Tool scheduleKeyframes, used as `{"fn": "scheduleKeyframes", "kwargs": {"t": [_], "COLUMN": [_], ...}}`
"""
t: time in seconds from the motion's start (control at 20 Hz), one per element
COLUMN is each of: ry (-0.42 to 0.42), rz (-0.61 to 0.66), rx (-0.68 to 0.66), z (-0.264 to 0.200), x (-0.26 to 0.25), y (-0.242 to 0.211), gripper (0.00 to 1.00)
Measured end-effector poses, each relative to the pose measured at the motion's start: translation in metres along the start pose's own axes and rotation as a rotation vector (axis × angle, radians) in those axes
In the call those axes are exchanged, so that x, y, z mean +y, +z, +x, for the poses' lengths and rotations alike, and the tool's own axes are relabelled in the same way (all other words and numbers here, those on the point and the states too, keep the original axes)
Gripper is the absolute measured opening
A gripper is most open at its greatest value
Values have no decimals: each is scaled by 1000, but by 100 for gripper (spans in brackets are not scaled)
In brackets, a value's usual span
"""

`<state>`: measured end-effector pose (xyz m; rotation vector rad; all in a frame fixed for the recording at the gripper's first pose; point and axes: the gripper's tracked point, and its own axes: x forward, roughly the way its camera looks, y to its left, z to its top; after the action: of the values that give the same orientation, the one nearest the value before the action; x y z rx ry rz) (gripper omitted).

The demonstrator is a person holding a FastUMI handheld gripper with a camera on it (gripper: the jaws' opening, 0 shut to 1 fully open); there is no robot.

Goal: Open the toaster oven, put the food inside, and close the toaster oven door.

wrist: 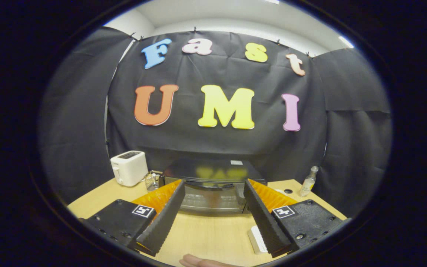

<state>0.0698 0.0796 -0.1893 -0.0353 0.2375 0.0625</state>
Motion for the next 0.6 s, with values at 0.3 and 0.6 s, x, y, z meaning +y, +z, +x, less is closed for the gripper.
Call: {"fn": "scheduleKeyframes", "kwargs": {"t": [0.3, 0.6], "ry": [-36, 9], "rz": [29, 60], "rx": [-167, -226], "z": [-112, -184], "x": [-25, -25], "y": [87, 114], "gripper": [100, 100]}}
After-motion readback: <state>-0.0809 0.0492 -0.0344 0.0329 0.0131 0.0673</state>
